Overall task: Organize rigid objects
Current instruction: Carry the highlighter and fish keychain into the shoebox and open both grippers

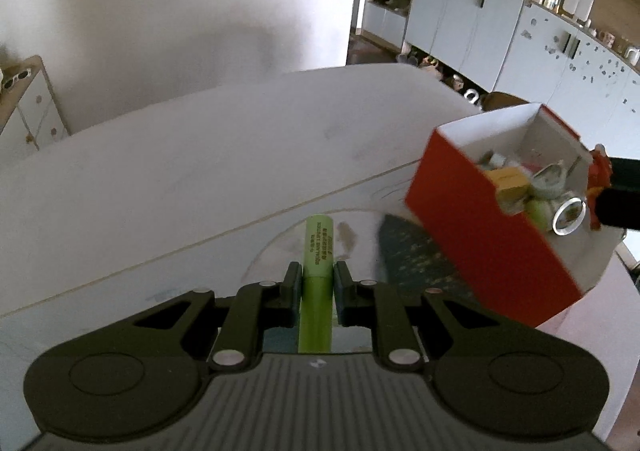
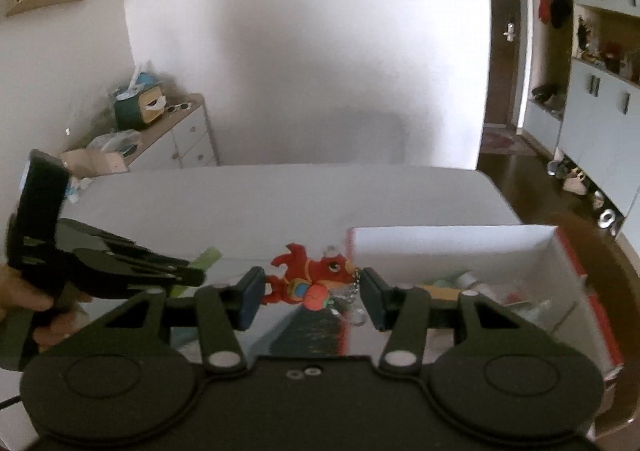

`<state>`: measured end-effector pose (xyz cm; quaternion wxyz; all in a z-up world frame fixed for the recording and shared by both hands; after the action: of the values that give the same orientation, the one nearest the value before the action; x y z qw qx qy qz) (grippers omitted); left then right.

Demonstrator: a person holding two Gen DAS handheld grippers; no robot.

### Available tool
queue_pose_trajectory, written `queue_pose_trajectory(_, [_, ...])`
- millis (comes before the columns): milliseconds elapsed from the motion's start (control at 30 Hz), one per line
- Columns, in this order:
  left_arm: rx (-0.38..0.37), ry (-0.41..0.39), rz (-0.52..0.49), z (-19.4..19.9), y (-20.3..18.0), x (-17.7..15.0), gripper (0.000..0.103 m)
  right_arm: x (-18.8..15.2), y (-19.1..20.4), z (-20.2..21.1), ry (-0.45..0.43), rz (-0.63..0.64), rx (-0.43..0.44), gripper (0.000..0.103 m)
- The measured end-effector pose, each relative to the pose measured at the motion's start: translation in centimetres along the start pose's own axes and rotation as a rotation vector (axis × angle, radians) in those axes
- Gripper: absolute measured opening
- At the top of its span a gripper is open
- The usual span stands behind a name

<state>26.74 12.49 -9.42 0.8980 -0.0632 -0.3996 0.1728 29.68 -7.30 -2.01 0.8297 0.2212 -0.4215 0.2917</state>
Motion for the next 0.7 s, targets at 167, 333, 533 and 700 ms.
queue_pose_trajectory(167, [-0.013,-0.017,-0.007,0.8,-3.1,1.5,0.016,-0.1,-3.6,0.4,-0.007,-0.011,-0.029,0.051])
queue_pose_trajectory(333, [-0.037,-0.040,-0.023,0.9,-6.7,3.3,0.016,-0.8,-7.0,0.7,-0.005,-0.005,-0.055,0.051])
queue_pose_trajectory(533, [-0.070,-0.050,-0.047,0.3,-11.5,5.1,0.016,-1.9,-10.6,0.3,0.013,0.014,-0.096,0.051])
queue_pose_trajectory(700, [-0.095,-0.040,-0.071,-0.6,-15.3,6.1,0.016,-3.1,-13.2,-0.4,0.047,0.029,-0.120,0.051])
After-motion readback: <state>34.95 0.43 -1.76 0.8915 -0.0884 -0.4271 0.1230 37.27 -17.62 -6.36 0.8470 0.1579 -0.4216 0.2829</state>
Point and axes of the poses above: each gripper's, at about its wrist camera, not at the fingertips, and z roughly against the way its jaws point, y to its left, x to its top, the point moved 5 cm from there along -z, roughly the way its jaws point, and after that the axes turned 3 degrees about -y, right-handed, at the moved point
